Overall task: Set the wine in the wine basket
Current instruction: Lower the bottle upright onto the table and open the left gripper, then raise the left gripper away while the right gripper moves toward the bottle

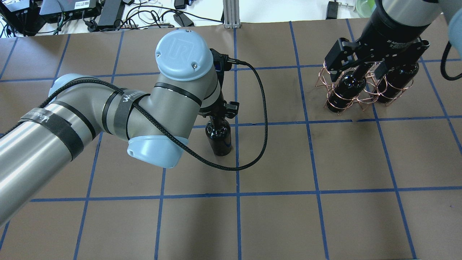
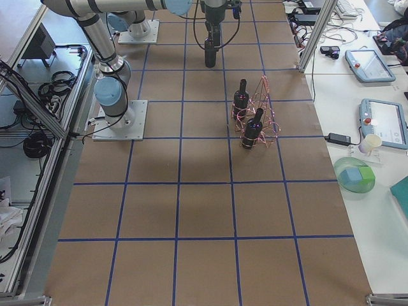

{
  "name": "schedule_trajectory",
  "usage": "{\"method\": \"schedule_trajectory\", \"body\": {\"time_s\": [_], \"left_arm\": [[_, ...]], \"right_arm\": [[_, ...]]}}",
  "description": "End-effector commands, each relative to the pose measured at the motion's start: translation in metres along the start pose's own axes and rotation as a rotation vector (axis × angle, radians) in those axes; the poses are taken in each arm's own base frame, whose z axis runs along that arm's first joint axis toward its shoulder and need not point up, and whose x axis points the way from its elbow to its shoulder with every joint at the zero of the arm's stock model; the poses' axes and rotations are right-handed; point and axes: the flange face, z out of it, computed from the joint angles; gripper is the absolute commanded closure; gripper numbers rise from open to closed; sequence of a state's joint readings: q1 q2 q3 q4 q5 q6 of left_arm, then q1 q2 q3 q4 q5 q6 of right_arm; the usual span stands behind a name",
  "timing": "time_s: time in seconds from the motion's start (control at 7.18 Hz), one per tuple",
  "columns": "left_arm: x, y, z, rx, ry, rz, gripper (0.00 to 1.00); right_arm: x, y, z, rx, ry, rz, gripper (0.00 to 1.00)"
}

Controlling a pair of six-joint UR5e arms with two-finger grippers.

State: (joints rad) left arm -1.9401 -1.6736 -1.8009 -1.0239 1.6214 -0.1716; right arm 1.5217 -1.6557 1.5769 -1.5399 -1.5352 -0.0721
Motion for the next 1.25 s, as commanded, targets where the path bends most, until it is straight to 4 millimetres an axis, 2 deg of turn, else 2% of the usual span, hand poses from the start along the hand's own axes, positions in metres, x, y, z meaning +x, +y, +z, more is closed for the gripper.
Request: {"method": "schedule_trajectory", "body": {"time_s": [0.0,0.14,0.28,0.42,0.7,0.84,1.11], "left_arm": [[-0.031,-0.021,-0.039,-0.038,-0.005,-0.054,0.41],[-0.043,-0.026,-0.061,-0.094,-0.017,-0.074,0.41],[-0.069,-0.028,-0.076,-0.167,-0.026,-0.116,0.41],[-0.091,-0.035,-0.101,-0.149,0.028,-0.171,0.39],[-0.170,-0.043,-0.159,-0.162,0.035,-0.232,0.36],[-0.190,-0.031,-0.170,-0.209,0.030,-0.199,0.36],[-0.210,-0.029,-0.187,-0.175,0.032,-0.243,0.36]], "right_arm": [[0.000,0.003,0.002,-0.025,0.002,0.007,0.00],[0.000,0.002,0.004,-0.029,-0.002,0.007,0.00],[0.000,0.003,0.002,-0.025,-0.004,0.007,0.00],[0.000,0.004,0.001,-0.025,-0.003,0.007,0.00],[0.000,0.000,0.004,-0.022,0.002,-0.001,0.00],[0.002,0.002,0.000,-0.014,0.018,0.005,0.00],[-0.003,0.008,-0.009,0.004,0.019,0.015,0.00]]}}
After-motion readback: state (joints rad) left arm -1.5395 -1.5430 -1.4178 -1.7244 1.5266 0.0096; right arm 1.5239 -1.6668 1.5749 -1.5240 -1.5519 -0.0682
